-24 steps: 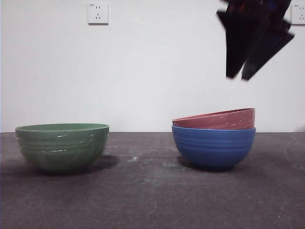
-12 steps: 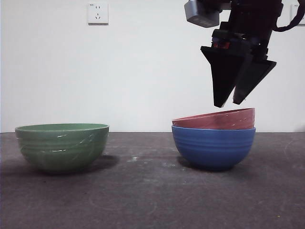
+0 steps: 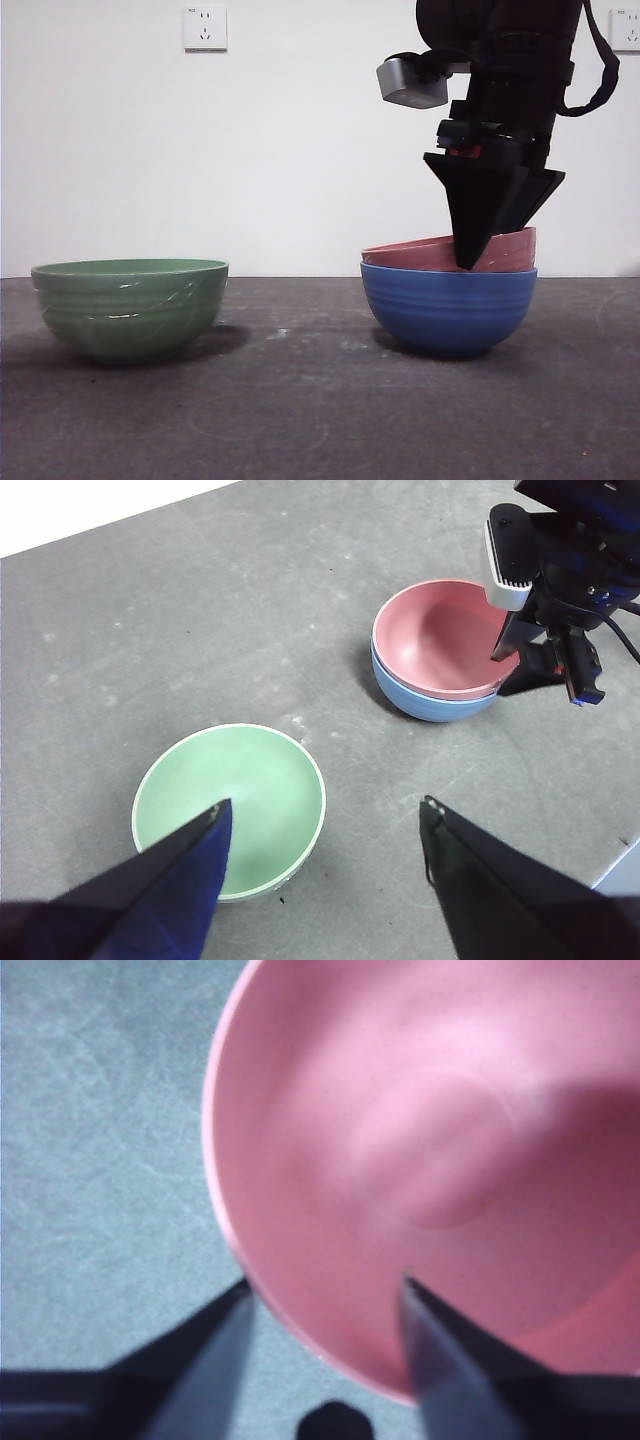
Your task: Pick up the green bowl on the top,put the green bowl on the left,pick up the red bowl in the middle,put the red bowl on the right
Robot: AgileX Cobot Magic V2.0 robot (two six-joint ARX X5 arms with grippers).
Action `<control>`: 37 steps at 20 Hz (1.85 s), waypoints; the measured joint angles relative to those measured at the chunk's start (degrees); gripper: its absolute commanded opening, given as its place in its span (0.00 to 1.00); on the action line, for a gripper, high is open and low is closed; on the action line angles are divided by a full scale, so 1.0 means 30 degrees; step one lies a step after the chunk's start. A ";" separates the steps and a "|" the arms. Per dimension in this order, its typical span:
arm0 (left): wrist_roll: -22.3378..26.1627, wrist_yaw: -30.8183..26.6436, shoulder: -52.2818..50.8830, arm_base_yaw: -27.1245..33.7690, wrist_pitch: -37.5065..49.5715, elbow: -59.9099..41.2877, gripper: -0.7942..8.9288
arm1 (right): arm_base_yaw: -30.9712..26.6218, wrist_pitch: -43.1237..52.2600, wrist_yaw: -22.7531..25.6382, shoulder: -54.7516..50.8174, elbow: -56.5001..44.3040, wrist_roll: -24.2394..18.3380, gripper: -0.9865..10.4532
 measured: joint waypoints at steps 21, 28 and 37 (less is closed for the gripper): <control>0.0036 -0.0044 0.1129 0.0036 0.1078 0.0000 0.41 | 0.0044 -0.0597 -0.0036 0.0000 0.3191 -0.0634 0.08; 0.0036 -0.0233 0.1129 0.0036 0.1574 0.0000 0.41 | 0.3206 -0.3534 -0.0036 0.0000 0.5887 0.0539 0.08; 0.0175 -0.1821 0.1122 0.0619 0.1632 0.0000 0.41 | 0.8269 -0.1625 -0.0022 0.0211 0.4860 0.4648 0.08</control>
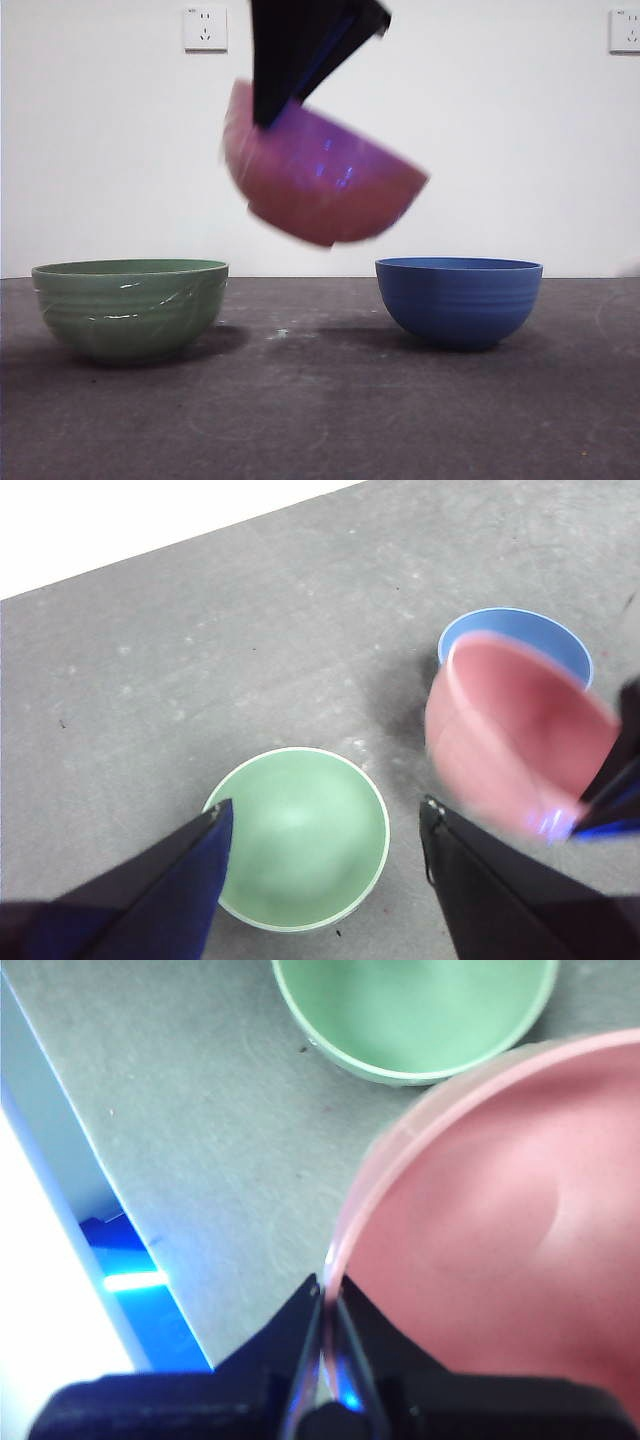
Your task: Pick up the green bowl on the top,put the green bowl on the left,pick up the red bowl in the middle,put the red bowl on the right
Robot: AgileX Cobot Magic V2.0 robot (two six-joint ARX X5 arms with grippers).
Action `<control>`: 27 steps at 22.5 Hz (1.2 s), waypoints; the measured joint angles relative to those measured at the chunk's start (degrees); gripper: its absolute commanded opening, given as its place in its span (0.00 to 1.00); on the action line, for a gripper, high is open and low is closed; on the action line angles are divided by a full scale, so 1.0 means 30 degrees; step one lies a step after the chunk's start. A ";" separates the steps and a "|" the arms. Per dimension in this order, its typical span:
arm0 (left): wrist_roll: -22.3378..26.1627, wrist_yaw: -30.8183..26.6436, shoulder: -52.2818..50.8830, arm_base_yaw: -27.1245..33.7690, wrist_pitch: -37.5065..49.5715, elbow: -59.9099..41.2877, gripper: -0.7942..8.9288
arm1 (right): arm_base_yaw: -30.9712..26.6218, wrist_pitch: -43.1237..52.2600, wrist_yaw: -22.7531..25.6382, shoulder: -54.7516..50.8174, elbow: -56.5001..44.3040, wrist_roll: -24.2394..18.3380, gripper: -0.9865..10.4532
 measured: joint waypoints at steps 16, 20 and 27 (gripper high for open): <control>0.0000 0.0117 0.0000 0.0058 0.0160 0.0000 0.40 | -0.0583 0.4058 0.0015 0.0911 -0.1756 0.0525 0.27; 0.0364 -0.0743 0.0000 0.0058 0.1596 0.0000 0.04 | -0.3752 0.6258 0.0015 -0.4095 -0.1698 0.0525 0.07; 0.0758 0.1020 -0.1027 0.2047 -0.0270 -0.1086 0.07 | -0.9333 1.0914 0.0299 -1.1963 -0.7511 0.1005 0.07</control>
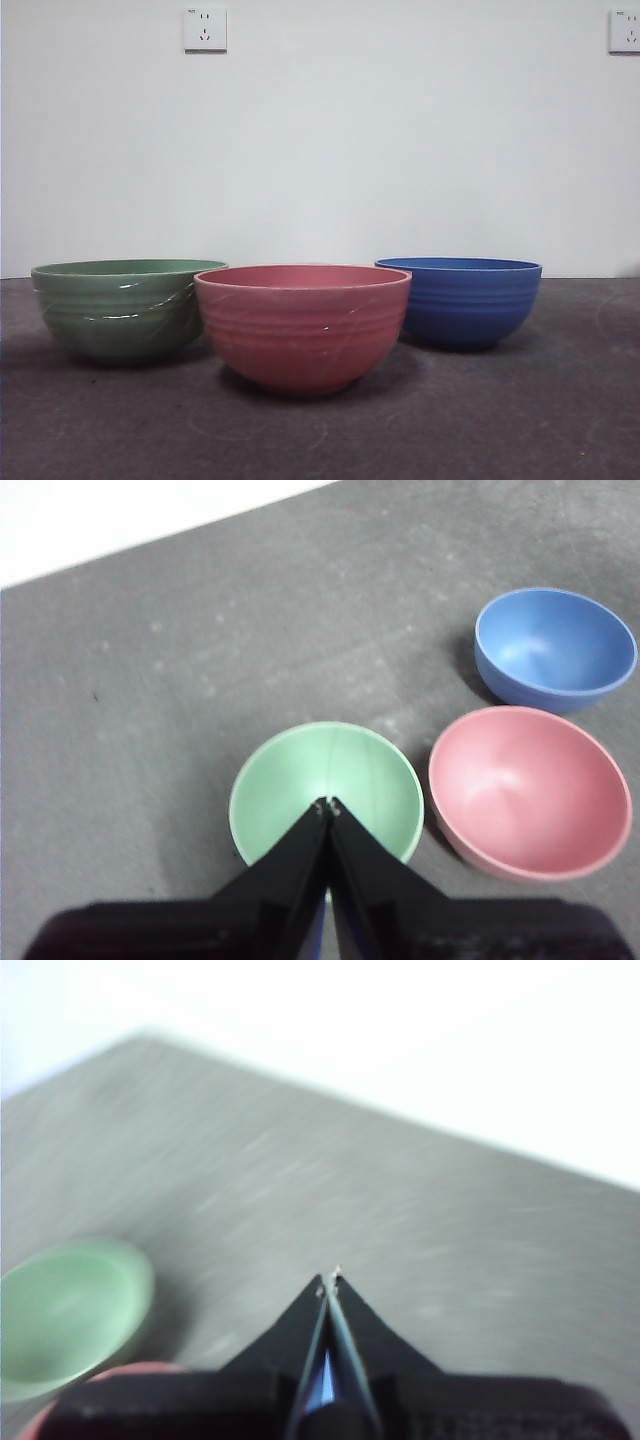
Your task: Pick up the green bowl on the top,put the green bowl on the left,pick up the red bowl in the middle,put the red bowl on the right
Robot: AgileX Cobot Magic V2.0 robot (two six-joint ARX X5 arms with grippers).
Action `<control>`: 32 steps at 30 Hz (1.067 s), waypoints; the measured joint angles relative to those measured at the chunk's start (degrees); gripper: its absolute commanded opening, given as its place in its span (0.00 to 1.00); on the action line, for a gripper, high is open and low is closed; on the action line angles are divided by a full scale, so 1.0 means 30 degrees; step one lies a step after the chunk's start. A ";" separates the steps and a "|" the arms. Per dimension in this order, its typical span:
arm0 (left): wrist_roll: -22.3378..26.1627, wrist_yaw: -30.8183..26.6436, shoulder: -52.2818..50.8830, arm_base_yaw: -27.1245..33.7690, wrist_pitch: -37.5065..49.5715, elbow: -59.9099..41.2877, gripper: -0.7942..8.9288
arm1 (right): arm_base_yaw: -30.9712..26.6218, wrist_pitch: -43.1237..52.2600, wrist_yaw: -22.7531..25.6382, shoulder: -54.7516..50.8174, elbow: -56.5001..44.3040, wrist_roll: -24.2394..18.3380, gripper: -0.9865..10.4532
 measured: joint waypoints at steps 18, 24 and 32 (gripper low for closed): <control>-0.1996 0.0670 -0.5843 0.2499 0.1829 -0.5282 0.08 | -0.2295 0.2922 0.2215 -0.6972 -0.9216 0.2266 0.09; -0.2004 0.0678 -0.5770 0.2492 0.1829 -0.5282 0.08 | -0.2295 0.2098 0.2244 -0.6972 -0.9216 0.2317 0.09; -0.0146 -0.1661 -0.8859 0.3767 0.1625 -0.5370 0.08 | -0.2295 0.1858 0.2244 -0.6965 -0.9216 0.2324 0.09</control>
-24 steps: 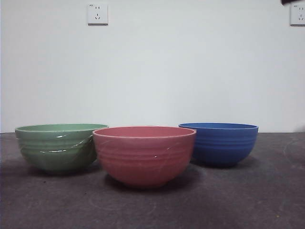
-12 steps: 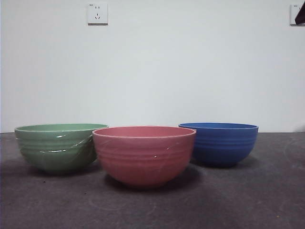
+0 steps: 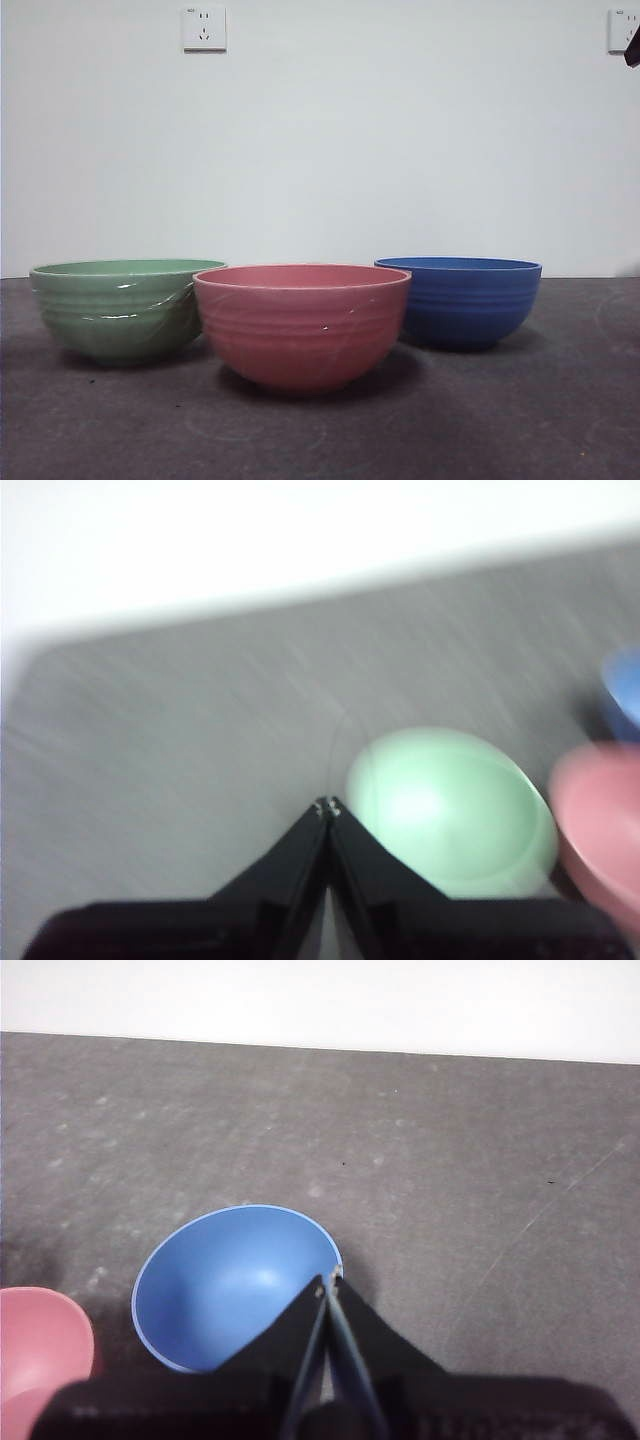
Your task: Pick up the green bowl on the top,put the green bowl on the left,pick up the red bowl in the middle,put the red bowl on the right
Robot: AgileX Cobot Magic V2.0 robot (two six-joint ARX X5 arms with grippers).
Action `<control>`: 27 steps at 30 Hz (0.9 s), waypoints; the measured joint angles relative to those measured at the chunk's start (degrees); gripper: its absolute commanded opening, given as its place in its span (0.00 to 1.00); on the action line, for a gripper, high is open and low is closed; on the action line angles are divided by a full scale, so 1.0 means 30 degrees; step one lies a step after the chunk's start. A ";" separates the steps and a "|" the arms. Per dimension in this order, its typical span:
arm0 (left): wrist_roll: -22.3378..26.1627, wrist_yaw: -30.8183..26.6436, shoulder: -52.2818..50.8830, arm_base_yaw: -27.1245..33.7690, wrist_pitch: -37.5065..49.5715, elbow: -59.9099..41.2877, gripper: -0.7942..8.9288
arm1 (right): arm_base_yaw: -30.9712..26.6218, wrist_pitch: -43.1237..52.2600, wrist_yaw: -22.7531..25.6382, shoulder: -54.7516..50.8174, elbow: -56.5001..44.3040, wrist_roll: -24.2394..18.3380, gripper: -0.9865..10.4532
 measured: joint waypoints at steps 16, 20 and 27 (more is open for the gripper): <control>0.0838 0.2229 -0.3417 0.3774 0.8801 -1.0688 0.08 | 0.0000 -0.0007 0.0007 -0.0007 0.0000 0.0000 0.09; 0.0510 0.2353 -0.4080 0.3781 0.9216 -1.2560 0.08 | 0.0000 -0.0007 0.0007 -0.0007 0.0000 0.0000 0.09; -0.0007 0.2361 -0.5406 0.3781 0.8626 -1.3267 0.08 | 0.0000 -0.0007 0.0000 -0.0007 0.0000 0.0000 0.09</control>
